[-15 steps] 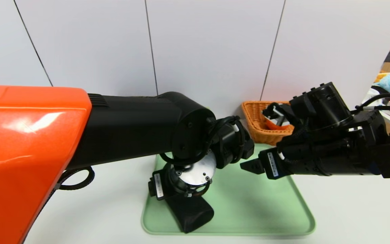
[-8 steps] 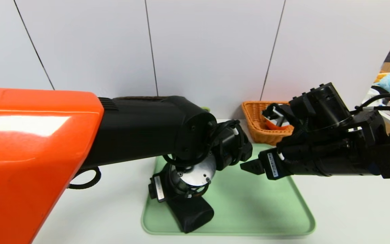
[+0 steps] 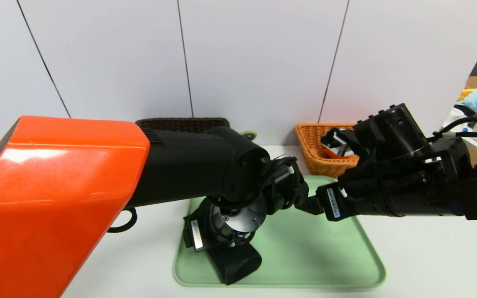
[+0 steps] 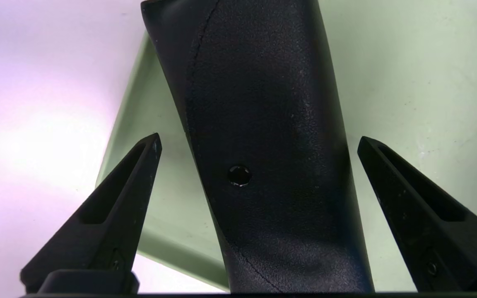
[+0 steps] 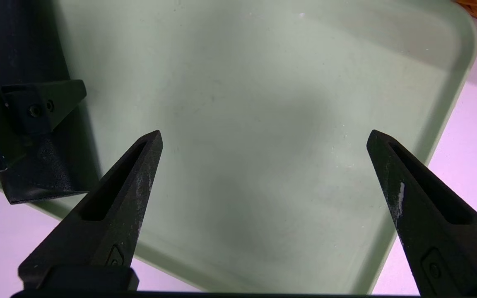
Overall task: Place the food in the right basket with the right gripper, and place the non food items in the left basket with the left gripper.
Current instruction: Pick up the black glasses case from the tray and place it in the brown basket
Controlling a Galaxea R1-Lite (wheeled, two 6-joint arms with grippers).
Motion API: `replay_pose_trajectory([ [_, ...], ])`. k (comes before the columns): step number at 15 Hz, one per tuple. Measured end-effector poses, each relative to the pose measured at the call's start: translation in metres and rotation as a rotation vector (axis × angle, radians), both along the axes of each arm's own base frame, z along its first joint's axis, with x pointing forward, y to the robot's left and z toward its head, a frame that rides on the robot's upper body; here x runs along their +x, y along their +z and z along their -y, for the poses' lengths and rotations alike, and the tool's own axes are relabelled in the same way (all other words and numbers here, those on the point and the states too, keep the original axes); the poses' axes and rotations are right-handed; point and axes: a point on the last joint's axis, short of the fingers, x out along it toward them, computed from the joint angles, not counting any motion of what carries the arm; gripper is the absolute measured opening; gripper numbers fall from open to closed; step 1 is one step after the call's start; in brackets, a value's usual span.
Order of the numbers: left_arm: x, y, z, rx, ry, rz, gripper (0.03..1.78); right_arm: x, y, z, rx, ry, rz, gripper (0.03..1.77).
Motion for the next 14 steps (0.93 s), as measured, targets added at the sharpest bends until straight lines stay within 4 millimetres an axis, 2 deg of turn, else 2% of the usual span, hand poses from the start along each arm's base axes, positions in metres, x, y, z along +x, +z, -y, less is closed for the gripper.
replay_pose_trajectory([
  [8, 0.001, -0.0024, 0.0004, -0.004, 0.007, -0.008, 1.69, 0.0011, -0.0011, -0.0004, -0.003, -0.001, -0.004, 1.7],
  [14, 0.0051, 0.0046, -0.0064, -0.063, 0.024, -0.046, 1.69, 0.0016, -0.0026, -0.0012, -0.007, -0.001, -0.009, 1.7],
])
